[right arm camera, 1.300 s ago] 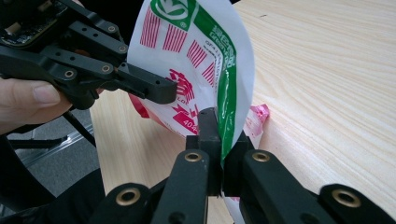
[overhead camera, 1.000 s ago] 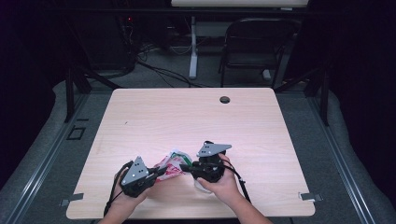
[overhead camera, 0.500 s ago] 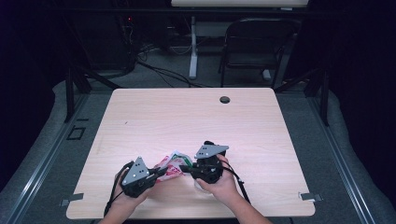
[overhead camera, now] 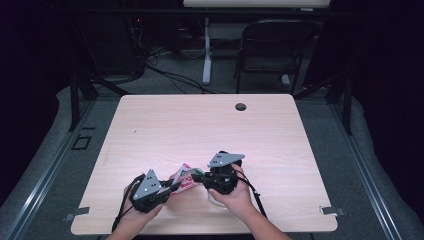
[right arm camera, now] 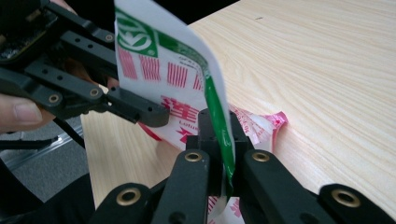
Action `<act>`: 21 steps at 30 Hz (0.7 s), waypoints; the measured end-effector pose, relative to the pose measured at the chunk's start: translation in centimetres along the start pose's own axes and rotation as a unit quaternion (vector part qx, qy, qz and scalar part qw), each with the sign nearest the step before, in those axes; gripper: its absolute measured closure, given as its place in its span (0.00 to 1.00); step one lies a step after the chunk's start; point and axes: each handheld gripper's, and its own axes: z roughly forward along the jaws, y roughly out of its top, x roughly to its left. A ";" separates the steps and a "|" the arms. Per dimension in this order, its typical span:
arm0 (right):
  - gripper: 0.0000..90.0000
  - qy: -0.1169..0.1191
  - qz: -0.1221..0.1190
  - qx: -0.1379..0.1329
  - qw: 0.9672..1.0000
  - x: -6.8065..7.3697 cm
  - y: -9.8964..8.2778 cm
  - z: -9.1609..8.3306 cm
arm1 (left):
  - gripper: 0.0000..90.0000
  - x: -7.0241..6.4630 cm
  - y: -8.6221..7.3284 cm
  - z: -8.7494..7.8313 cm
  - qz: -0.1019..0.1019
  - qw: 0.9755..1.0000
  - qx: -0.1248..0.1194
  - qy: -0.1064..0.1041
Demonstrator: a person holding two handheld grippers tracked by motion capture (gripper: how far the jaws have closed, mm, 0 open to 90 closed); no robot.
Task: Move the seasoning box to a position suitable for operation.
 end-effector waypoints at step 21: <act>1.00 -0.005 0.004 -0.035 0.999 -0.3 0.5 0.1 | 0.75 0.7 -1.6 2.1 -0.016 0.999 0.043 -0.013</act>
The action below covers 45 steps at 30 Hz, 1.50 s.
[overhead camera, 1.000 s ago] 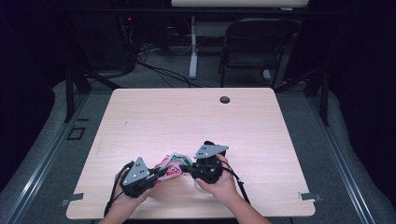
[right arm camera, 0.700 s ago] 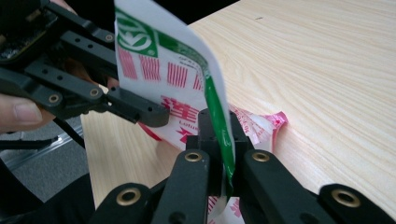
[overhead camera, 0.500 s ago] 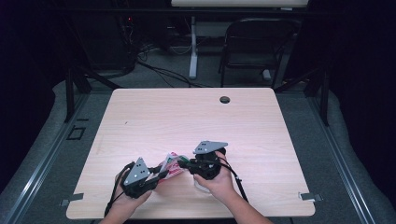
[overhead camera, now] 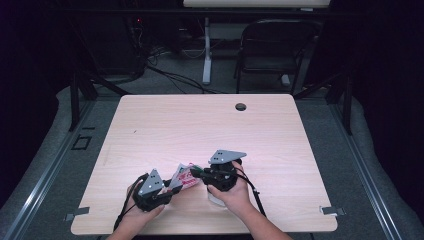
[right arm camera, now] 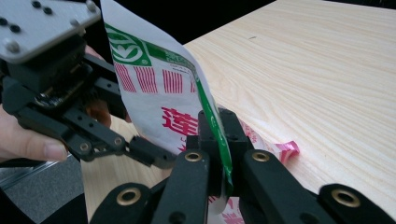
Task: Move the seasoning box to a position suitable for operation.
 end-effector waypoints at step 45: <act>1.00 0.004 -0.009 -0.020 1.000 -0.1 -0.3 -0.5 | 0.36 1.6 -1.9 3.7 -0.073 0.997 0.019 -0.011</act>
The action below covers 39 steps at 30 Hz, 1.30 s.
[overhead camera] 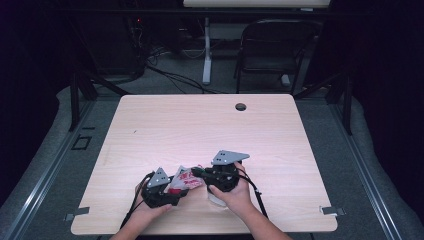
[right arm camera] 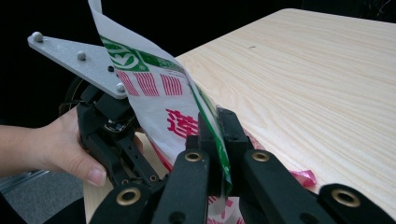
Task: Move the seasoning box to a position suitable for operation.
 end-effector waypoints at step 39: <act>1.00 -0.013 -0.006 0.001 1.000 0.1 -1.0 -1.2 | 0.40 -0.7 0.4 2.0 0.021 0.998 0.045 0.034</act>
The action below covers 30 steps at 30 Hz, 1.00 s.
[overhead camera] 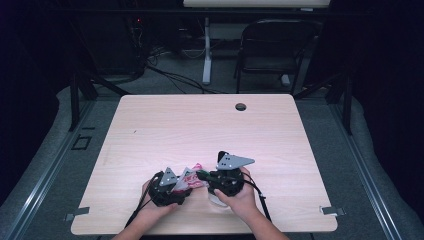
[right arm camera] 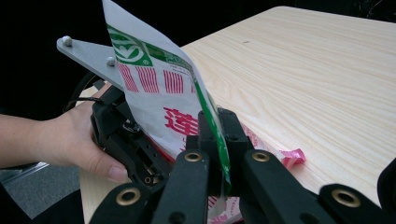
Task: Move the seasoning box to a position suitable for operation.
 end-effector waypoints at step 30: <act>1.00 0.007 0.004 -0.009 1.000 0.3 0.7 -0.1 | 0.64 0.0 0.3 -0.9 0.025 0.999 -0.019 0.025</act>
